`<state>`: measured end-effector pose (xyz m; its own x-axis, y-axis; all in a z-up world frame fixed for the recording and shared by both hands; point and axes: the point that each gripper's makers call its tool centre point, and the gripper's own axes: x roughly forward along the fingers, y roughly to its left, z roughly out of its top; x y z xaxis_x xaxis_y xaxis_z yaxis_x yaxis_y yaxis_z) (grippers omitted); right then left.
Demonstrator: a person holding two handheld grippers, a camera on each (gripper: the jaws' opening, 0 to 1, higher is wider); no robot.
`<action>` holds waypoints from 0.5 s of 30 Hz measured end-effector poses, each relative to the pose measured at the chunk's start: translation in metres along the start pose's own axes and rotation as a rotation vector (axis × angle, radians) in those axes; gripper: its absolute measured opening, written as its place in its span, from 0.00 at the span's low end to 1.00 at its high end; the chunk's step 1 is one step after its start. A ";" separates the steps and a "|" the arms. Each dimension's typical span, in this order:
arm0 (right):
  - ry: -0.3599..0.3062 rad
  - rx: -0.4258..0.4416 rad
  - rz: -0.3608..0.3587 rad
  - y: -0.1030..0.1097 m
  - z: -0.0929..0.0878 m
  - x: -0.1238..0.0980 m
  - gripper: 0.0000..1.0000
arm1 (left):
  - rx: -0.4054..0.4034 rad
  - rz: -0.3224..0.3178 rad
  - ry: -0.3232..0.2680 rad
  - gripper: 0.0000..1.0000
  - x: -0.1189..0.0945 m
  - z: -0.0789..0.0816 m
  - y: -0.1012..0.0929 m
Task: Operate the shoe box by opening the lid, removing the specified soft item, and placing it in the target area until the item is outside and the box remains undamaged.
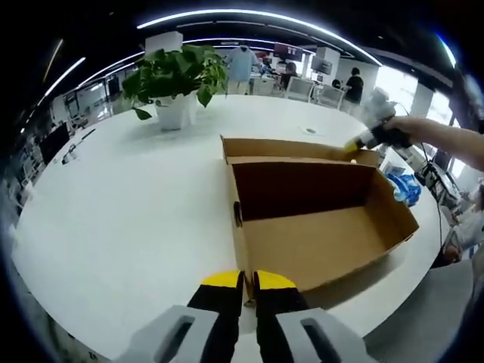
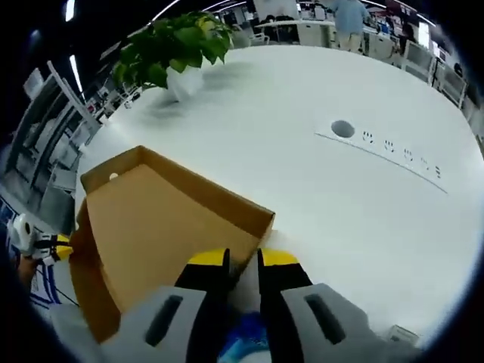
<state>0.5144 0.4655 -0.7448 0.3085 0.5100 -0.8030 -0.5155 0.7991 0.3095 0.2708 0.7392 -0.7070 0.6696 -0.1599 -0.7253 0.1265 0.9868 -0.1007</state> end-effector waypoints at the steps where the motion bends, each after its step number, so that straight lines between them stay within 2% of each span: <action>1: 0.003 -0.005 -0.009 -0.002 0.000 0.001 0.10 | -0.002 -0.001 -0.001 0.05 0.000 0.000 0.000; 6: -0.005 -0.054 -0.050 0.001 0.000 -0.004 0.08 | -0.008 -0.002 0.000 0.05 0.001 0.000 0.000; 15: -0.045 -0.042 -0.078 0.002 0.007 -0.016 0.04 | -0.037 -0.009 -0.011 0.04 0.001 -0.001 0.000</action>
<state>0.5136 0.4614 -0.7276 0.3841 0.4611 -0.7999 -0.5216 0.8232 0.2241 0.2710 0.7389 -0.7085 0.6763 -0.1690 -0.7170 0.1060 0.9855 -0.1323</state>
